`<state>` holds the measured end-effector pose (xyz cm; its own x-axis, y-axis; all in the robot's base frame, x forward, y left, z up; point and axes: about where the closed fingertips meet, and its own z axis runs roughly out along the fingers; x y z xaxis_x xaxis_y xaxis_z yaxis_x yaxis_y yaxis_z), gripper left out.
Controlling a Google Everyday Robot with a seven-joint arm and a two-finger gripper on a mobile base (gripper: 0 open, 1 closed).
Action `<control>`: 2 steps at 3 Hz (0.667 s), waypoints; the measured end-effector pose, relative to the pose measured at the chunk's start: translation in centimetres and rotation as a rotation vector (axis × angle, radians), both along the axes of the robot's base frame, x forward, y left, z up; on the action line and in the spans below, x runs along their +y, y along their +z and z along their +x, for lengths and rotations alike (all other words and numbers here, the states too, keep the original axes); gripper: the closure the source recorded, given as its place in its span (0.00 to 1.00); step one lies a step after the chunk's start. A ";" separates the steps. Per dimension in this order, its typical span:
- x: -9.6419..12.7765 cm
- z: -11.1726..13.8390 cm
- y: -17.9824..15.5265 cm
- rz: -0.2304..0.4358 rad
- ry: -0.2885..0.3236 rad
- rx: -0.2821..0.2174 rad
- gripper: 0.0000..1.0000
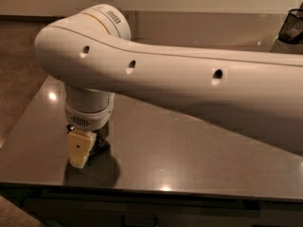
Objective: Move rxbar chocolate near 7up can
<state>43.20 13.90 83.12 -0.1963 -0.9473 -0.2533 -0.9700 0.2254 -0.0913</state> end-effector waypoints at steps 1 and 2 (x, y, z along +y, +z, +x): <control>-0.3 0.1 0.1 -0.006 -0.005 0.005 0.47; -0.7 0.4 0.5 -0.008 -0.012 0.009 0.72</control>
Offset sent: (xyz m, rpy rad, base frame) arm 0.0087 -0.0117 0.0035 -0.0102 0.0245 -0.0194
